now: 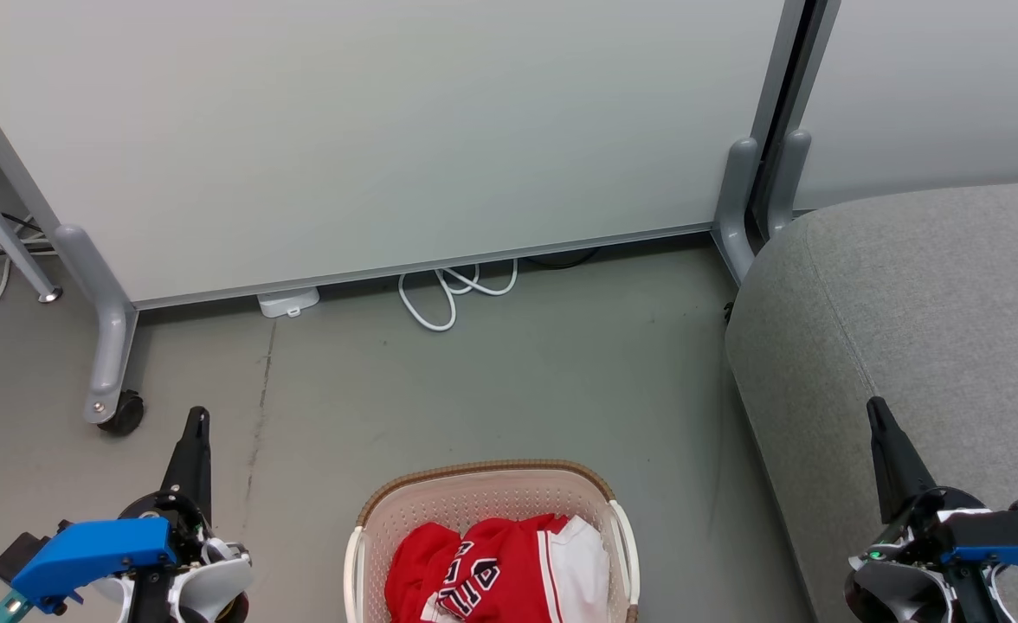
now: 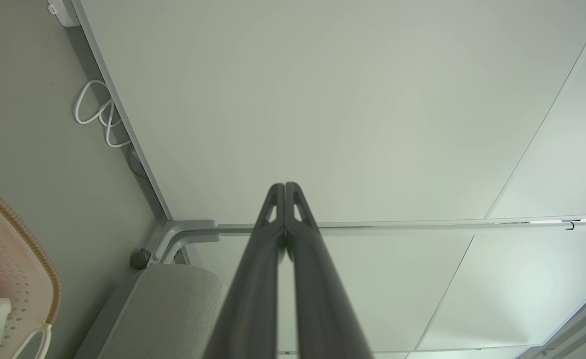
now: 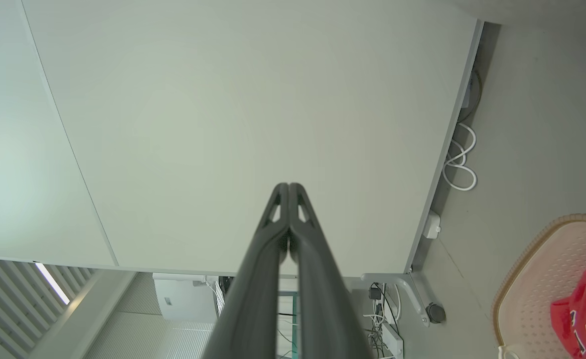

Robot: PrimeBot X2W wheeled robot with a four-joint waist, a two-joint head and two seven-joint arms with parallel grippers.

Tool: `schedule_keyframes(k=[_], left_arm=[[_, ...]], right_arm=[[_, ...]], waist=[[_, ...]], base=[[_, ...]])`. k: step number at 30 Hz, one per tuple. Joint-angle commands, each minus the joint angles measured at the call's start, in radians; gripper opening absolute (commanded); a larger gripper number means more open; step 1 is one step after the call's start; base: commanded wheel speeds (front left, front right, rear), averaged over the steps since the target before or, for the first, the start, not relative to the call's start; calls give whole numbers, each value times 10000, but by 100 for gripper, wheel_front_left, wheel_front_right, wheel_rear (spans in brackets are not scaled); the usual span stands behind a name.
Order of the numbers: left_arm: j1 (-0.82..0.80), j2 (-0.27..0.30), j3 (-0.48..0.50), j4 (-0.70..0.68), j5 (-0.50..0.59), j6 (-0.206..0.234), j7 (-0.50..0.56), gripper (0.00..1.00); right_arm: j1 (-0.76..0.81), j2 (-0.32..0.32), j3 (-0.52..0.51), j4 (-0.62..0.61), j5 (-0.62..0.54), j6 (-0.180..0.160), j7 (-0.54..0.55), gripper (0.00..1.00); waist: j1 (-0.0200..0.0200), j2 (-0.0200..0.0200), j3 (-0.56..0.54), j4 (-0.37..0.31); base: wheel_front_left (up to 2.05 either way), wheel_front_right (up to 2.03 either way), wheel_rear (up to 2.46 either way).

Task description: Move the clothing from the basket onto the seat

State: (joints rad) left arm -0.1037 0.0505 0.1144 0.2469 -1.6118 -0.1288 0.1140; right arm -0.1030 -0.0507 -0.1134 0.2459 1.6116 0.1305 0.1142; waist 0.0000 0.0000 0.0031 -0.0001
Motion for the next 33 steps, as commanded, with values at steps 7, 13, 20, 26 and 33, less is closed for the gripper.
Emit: schedule_keyframes(k=[7,13,20,26,33], left_arm=[[-98,-6,12,-42,-25,-48,28,0],[-98,-6,12,-42,-25,-48,28,0],[-98,-6,12,-42,-25,-48,28,0],[-99,-6,12,-42,-25,-48,28,0],[278,-38,-12,273,7,4,-22,100]], right_arm=[[-113,13,-9,-24,29,4,28,0],[-113,13,-10,-24,29,4,28,0],[-113,13,-10,-25,29,4,28,0],[-113,13,-9,-25,29,4,28,0],[234,36,23,279,-6,-15,-20,100]], waist=[[0,0,0,1],[0,0,0,1],[0,0,0,1],[0,0,0,1],[0,0,2,0]], base=[[0,0,0],[0,0,0],[0,0,0],[0,0,0],[0,0,0]])
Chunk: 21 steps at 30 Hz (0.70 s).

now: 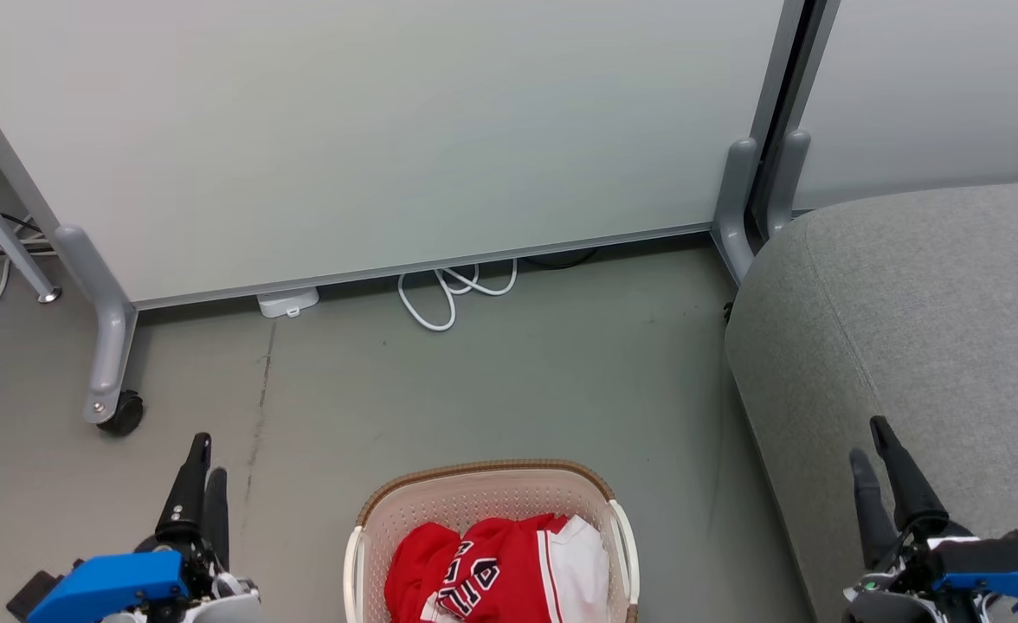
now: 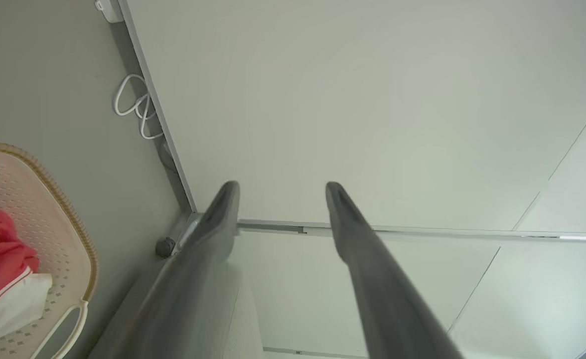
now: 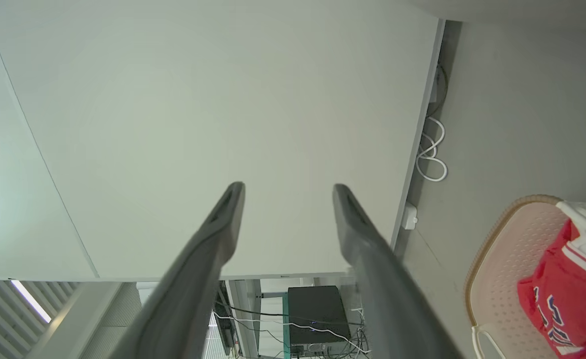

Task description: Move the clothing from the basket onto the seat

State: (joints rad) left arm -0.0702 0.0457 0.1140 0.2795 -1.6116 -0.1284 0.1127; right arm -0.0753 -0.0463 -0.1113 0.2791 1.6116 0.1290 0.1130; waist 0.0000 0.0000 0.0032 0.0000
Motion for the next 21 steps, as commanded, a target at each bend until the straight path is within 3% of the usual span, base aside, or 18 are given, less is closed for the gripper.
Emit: schedule_keyframes(k=[1,10,21], left_arm=[[-70,10,-46,-83,37,0,-62,100],[-124,19,-225,-251,517,-4,-519,100],[-257,29,-293,-389,2225,-7,-1017,100]], right_arm=[[-54,-8,28,-58,-35,0,-62,100],[-109,-15,127,-78,-474,3,-519,100],[-160,-22,293,-311,-2089,6,-1018,100]], waist=[[0,0,6,1],[0,0,26,17],[0,0,58,43]], base=[[0,0,0],[0,0,0],[0,0,0]])
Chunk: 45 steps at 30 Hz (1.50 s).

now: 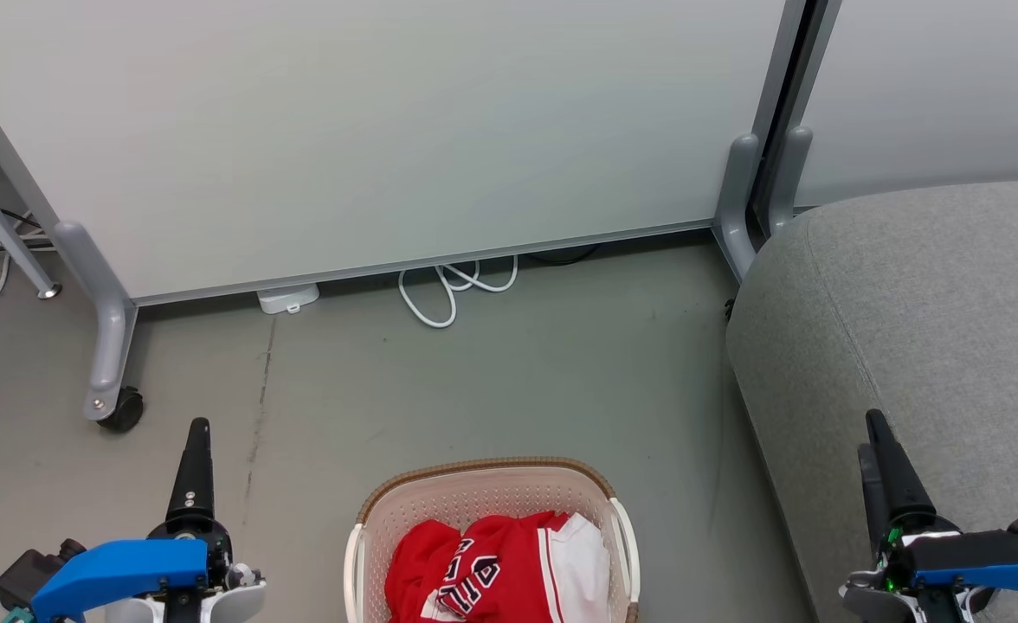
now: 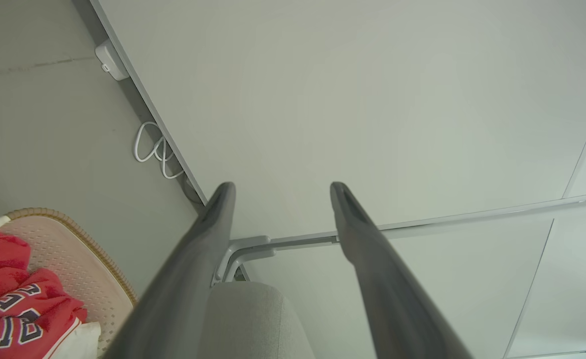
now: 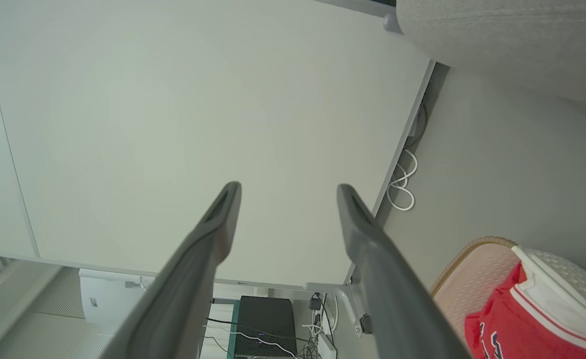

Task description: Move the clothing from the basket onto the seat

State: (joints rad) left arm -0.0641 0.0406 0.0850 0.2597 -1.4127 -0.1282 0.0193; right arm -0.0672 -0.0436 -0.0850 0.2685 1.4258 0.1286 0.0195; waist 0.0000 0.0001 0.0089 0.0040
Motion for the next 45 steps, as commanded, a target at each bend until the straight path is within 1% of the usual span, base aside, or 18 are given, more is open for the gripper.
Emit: schedule_keyframes(k=[1,3,8,13,19,24,33,36,37,45], left_arm=[[-332,82,-4,-218,471,-10,-124,100],[-346,83,-46,-298,987,2,-206,100],[-354,87,-194,-517,1985,172,-405,100],[-342,91,-374,-715,3002,371,-597,100],[-314,95,-689,-895,4417,540,-808,100],[-298,97,-918,-1005,5345,684,-979,100],[-304,102,-1324,-1023,7096,810,-1267,100],[-303,103,-1443,-993,7577,854,-1355,100],[-303,103,-1443,-993,7577,854,-1355,100],[-289,140,-1668,-920,8724,904,-1581,100]], right_arm=[[-243,-49,57,-236,-418,10,-123,100],[-246,-51,108,-296,-780,10,-208,100],[-256,-54,221,-428,-1629,12,-408,100],[-262,-57,382,-568,-2742,13,-598,100],[-243,-61,566,-647,-3855,14,-808,100],[-230,-64,678,-707,-4733,16,-984,100],[-207,-69,850,-746,-6295,18,-1267,100],[-189,-70,917,-715,-6882,18,-1354,100],[-189,-70,917,-715,-6882,18,-1354,100],[-148,-75,1036,-679,-7955,20,-1581,100]], waist=[[0,-1,3,6],[0,-1,9,12],[0,-1,26,26],[0,-1,41,40],[0,-1,49,61],[0,-1,55,84],[0,-1,74,121],[0,-1,78,129],[0,-1,78,129],[0,-1,74,158]], base=[[0,0,0],[0,0,0],[0,0,0],[0,0,0],[0,0,0],[0,0,0],[0,0,0],[0,0,0],[0,0,0],[0,0,0]])
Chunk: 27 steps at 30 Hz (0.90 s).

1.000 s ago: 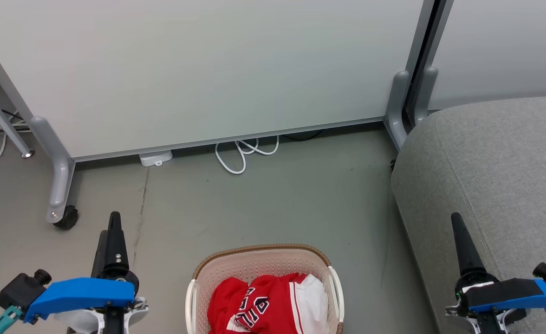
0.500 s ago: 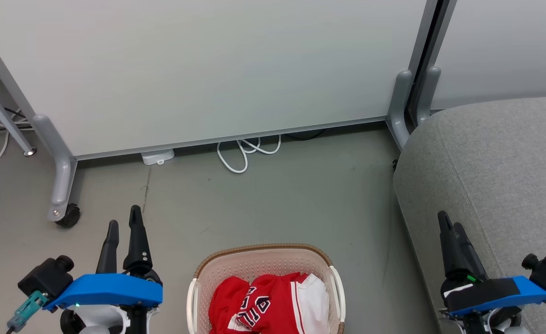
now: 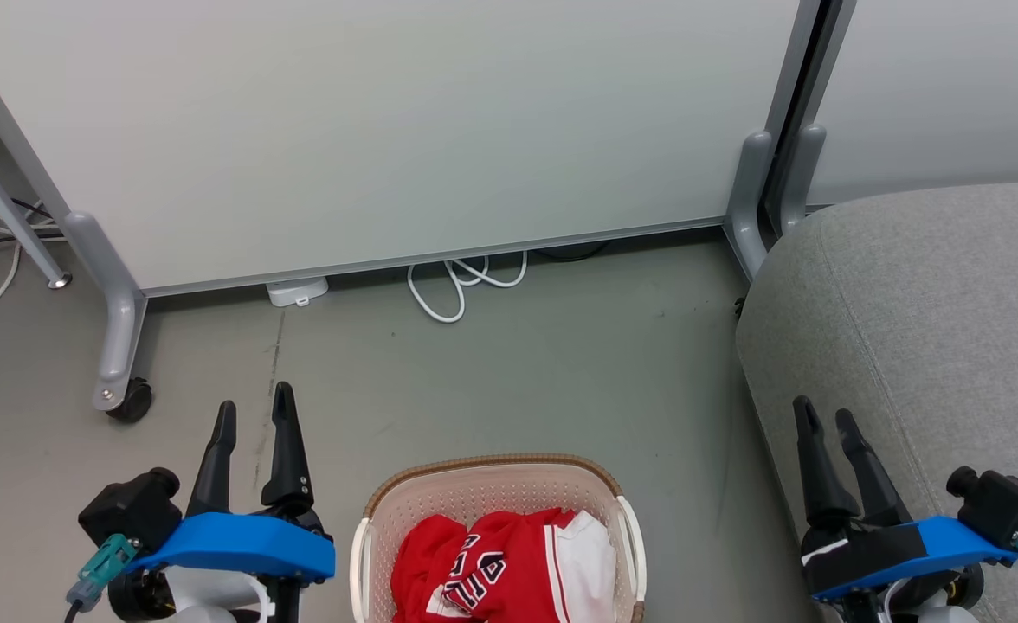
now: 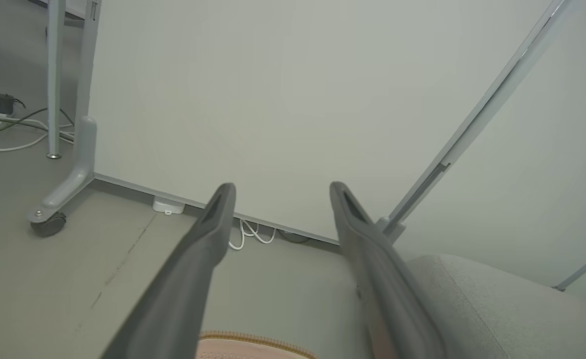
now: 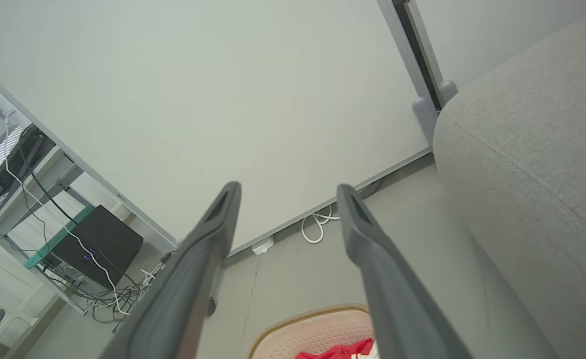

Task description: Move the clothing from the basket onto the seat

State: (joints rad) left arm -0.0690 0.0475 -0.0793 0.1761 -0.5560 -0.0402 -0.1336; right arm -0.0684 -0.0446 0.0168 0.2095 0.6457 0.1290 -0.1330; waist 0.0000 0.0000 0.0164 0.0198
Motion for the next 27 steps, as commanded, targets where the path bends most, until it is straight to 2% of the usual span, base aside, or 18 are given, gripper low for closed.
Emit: schedule_keyframes(k=[1,27], left_arm=[[-236,78,-65,-63,279,27,-77,100],[-257,177,-725,285,2785,-210,-712,100]], right_arm=[[-126,-66,33,-80,-282,17,-84,100],[-59,-76,381,-66,-2869,22,-718,100]], waist=[[0,0,-1,3],[0,0,43,120]], base=[[0,0,0],[0,0,0]])
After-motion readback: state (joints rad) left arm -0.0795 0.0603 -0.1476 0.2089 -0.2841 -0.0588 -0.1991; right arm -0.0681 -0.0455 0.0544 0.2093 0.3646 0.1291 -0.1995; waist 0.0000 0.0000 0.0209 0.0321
